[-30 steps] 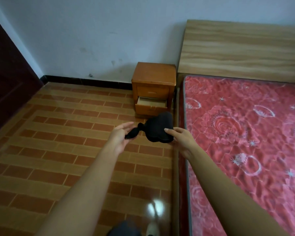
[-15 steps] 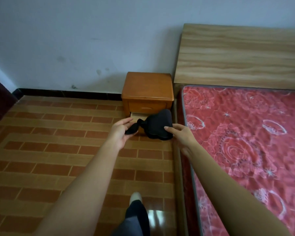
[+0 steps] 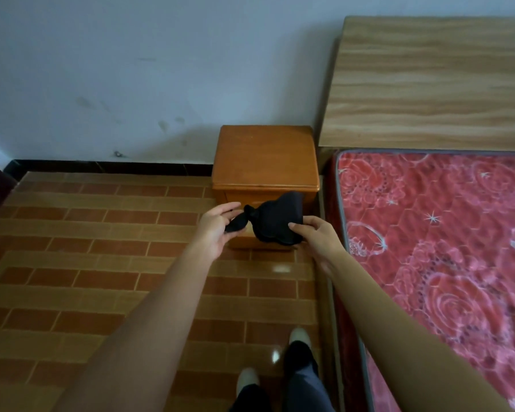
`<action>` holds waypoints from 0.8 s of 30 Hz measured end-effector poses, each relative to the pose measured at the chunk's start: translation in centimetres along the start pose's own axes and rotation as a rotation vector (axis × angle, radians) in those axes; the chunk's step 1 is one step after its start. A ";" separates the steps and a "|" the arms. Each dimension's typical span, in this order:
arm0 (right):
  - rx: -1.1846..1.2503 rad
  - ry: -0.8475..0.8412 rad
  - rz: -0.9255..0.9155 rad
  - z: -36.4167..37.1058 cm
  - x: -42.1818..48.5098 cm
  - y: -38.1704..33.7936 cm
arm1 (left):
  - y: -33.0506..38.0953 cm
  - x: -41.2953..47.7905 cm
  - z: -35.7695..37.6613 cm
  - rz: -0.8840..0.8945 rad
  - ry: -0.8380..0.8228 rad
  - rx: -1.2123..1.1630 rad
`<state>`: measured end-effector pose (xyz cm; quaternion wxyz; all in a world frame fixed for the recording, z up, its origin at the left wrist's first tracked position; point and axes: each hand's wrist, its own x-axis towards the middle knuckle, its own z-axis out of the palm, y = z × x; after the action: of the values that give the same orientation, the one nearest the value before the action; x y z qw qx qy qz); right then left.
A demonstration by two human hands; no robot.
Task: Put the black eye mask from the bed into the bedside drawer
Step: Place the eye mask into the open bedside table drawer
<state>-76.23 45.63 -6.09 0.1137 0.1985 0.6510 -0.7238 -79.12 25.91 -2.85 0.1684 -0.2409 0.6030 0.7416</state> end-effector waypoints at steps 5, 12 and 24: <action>-0.055 -0.028 0.062 -1.1 5.8 -0.5 | -0.5 5.4 1.6 -0.056 0.042 0.011; -0.157 -0.044 0.135 -2.9 14.7 2.1 | -3.4 14.7 3.8 -0.078 0.135 -0.007; -0.143 0.001 0.206 -2.4 30.1 18.6 | -17.9 33.3 2.0 -0.109 0.144 0.034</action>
<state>-95.01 48.44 -36.06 0.2011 0.2563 0.6772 -0.6598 -97.33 30.35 -35.76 0.1688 -0.3230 0.6119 0.7020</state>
